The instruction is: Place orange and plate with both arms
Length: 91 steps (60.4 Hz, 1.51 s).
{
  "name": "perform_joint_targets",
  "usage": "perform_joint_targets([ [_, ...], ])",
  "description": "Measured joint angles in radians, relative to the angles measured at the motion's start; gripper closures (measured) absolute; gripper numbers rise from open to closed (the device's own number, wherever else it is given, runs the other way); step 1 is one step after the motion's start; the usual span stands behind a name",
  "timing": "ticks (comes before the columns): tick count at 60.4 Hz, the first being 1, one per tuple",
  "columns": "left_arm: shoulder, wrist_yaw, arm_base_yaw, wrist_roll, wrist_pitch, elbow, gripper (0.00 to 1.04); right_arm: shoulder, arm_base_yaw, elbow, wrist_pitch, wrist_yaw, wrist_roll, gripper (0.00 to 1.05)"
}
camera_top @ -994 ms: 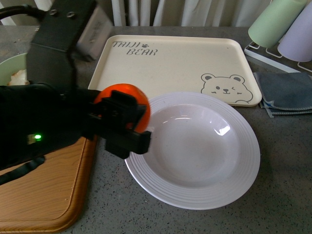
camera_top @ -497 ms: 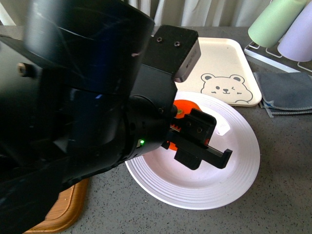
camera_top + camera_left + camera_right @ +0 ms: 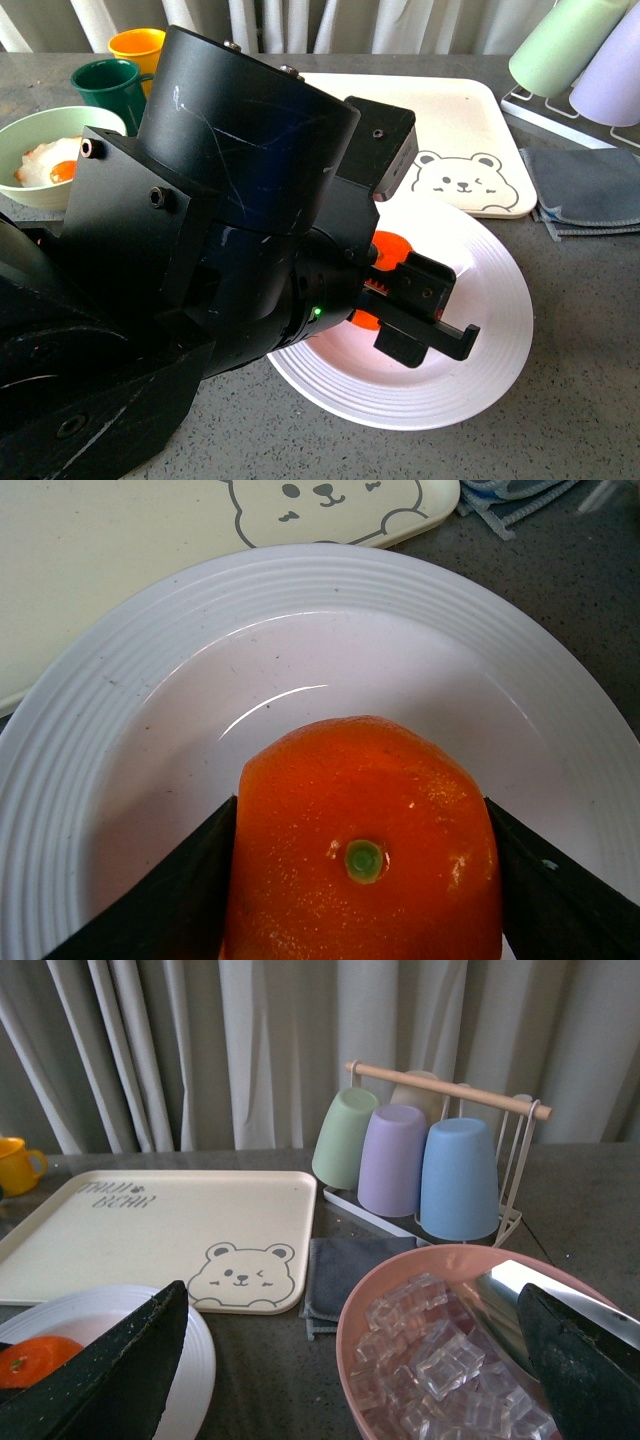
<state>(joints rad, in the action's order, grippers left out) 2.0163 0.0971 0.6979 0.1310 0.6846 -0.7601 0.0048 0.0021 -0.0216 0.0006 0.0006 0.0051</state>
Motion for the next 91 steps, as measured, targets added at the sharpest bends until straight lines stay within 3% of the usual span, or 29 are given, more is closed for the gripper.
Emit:
perform_joint_targets([
  [10,-0.001,0.003,0.003,0.01,0.011,0.004,0.07,0.0,0.0,0.0,0.0,0.0,0.0,0.09],
  [27,-0.106,0.004,-0.015,0.039,0.056,0.078,0.09,0.0,0.0,0.0,0.0,0.0,0.0,0.09],
  [41,-0.374,0.088,-0.119,0.082,0.084,0.238,0.09,0.0,0.0,0.0,0.0,0.0,0.0,0.09],
  [50,-0.415,0.088,-0.139,0.098,0.086,0.249,0.09,0.0,0.0,0.0,0.0,0.0,0.0,0.09],
  [52,-0.402,0.018,-0.128,0.083,0.129,0.261,0.11,0.0,0.0,0.0,0.0,0.0,0.0,0.09],
  [53,-0.38,-0.132,-0.113,0.043,0.244,0.287,0.17,0.0,0.0,0.0,0.0,0.0,0.0,0.09],
  [56,-0.37,-0.419,-0.117,-0.033,0.47,0.376,0.29,0.0,0.0,0.0,0.0,-0.002,0.0,0.09],
  [58,-0.396,-0.532,-0.14,-0.061,0.545,0.424,0.36,0.0,0.0,0.0,0.0,0.0,0.0,0.09],
  [60,-0.428,-0.573,-0.163,-0.076,0.565,0.453,0.42,0.0,0.0,0.0,0.0,0.002,0.0,0.09],
  [66,-0.552,-0.545,-0.237,-0.101,0.549,0.536,0.59,0.0,0.0,0.0,0.0,0.001,0.0,0.09],
  [80,-0.885,-0.388,-0.388,-0.114,0.329,0.657,1.03,0.0,0.0,0.0,0.0,0.0,0.0,0.09],
  [91,-1.089,-0.302,-0.486,-0.12,0.182,0.715,1.03,0.0,0.0,0.0,0.0,0.0,0.0,0.09],
])
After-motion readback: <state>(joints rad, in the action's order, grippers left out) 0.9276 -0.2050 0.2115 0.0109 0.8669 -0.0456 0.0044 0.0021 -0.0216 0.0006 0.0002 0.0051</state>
